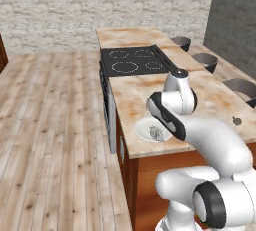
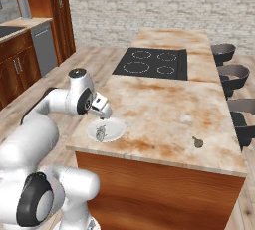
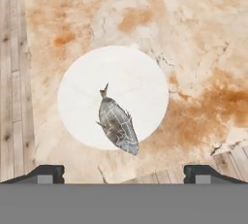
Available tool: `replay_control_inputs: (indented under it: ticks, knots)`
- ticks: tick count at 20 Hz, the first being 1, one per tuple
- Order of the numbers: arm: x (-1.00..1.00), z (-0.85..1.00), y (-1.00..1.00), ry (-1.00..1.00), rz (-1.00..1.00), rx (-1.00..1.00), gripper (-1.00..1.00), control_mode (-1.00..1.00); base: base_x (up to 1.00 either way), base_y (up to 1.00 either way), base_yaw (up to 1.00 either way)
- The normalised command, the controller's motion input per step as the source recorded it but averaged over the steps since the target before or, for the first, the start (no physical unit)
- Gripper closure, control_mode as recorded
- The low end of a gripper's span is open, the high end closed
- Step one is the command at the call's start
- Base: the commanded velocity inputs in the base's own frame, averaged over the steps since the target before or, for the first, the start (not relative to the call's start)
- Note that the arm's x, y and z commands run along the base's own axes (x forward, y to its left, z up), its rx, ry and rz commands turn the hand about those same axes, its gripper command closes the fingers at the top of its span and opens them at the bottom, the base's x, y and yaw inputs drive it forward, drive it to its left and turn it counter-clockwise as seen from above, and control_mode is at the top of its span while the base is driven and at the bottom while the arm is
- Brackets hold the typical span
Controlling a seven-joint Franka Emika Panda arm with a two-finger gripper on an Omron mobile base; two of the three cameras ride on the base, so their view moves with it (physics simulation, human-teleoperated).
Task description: Pick the fish from the microwave and place it on plate located on the counter.
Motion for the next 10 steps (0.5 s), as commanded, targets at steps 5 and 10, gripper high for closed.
replay_control_inputs:
  ticks: [5,10]
  knots:
    - [-1.00,0.92,-0.42,-0.05,-0.06,0.00,-1.00,-1.00,0.00,0.00,0.00]
    - [-1.00,0.98,-0.17,0.00,-0.03,0.00,-1.00,-1.00,0.00,0.00,0.00]
